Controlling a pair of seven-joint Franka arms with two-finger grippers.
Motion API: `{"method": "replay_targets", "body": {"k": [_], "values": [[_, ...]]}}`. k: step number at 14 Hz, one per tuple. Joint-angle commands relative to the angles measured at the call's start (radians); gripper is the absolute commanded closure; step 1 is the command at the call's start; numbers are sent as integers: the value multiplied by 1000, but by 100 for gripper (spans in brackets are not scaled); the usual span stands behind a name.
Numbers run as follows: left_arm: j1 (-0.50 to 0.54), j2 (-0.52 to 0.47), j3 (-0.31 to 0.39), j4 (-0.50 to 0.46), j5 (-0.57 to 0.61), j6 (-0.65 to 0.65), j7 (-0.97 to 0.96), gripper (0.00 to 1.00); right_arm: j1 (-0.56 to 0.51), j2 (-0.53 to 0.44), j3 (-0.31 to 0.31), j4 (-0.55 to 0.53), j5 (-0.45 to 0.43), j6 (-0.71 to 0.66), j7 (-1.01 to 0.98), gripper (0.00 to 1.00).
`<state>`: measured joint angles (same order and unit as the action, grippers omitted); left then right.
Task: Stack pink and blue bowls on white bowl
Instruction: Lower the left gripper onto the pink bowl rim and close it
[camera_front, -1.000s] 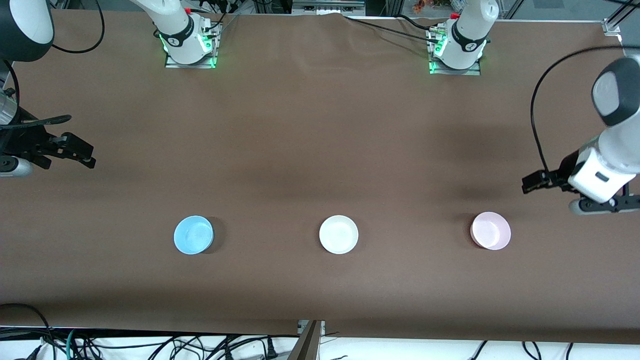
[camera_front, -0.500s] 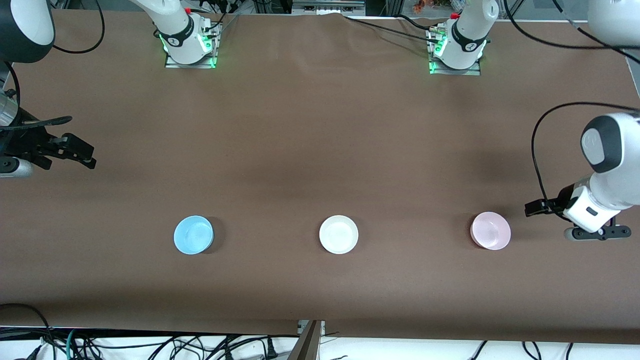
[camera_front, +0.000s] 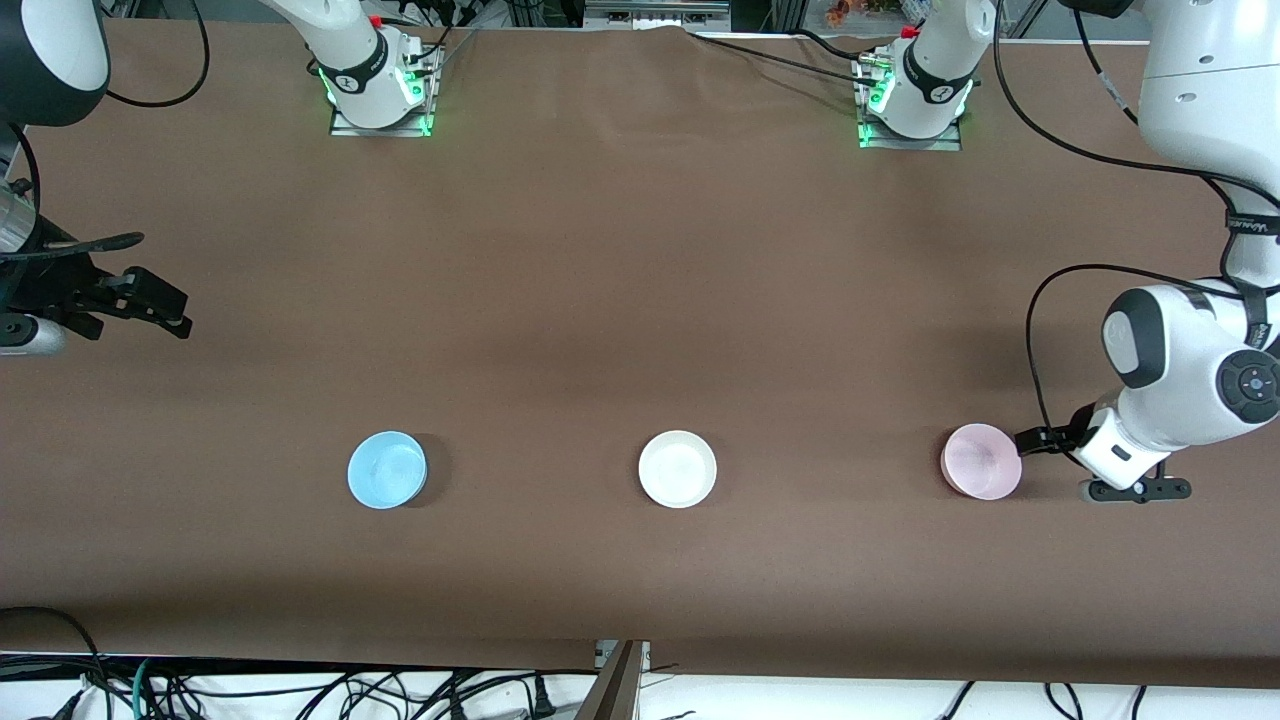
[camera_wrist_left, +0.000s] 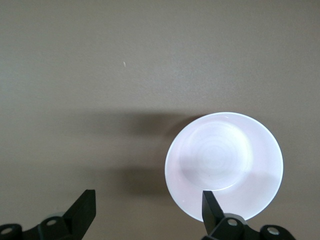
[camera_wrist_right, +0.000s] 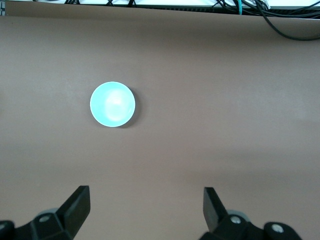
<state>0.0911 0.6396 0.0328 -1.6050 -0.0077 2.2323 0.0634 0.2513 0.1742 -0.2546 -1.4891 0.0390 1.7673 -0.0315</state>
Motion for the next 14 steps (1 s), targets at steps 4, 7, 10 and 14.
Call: {"method": "replay_targets", "body": {"k": [4,7,10,14], "values": [[-10,21,1,-12,-90,63,0,12,-10,1,3,6,16,14,12,0],[-25,25,1,-10,-115,66,-17,13,-17,1,3,4,18,14,12,0],[-19,25,1,-33,-106,110,-5,15,-17,1,1,3,16,14,12,0],[-25,48,1,-41,-104,154,-5,18,-17,1,3,4,18,14,12,0]]}}
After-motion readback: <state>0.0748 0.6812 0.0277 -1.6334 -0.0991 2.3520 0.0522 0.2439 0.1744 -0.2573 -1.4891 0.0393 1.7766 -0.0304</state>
